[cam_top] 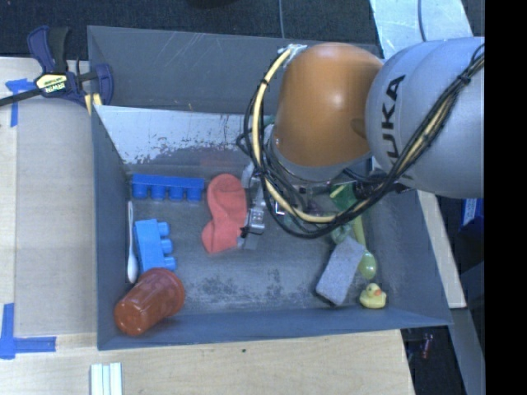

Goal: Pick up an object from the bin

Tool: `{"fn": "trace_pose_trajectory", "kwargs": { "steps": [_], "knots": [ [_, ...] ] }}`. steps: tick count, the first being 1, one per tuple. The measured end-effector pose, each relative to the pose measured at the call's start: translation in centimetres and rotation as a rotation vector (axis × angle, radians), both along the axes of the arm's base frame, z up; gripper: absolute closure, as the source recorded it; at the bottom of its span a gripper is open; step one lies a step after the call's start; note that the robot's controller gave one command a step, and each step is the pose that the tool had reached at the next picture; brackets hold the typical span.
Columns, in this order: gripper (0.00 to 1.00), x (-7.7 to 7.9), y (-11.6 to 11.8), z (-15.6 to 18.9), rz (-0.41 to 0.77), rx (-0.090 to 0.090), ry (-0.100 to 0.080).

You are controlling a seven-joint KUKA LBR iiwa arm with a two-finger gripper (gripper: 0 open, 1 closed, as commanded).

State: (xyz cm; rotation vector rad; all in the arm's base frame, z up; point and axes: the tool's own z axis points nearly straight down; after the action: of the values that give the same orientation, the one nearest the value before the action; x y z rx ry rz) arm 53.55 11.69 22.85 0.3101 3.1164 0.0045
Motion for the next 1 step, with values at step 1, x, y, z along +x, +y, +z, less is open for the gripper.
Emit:
{"fn": "trace_pose_trajectory", "kwargs": {
  "steps": [1],
  "knots": [
    [0.00, 2.65, -0.02, -2.62, 0.045, 0.000, -0.002]
  ]
}}
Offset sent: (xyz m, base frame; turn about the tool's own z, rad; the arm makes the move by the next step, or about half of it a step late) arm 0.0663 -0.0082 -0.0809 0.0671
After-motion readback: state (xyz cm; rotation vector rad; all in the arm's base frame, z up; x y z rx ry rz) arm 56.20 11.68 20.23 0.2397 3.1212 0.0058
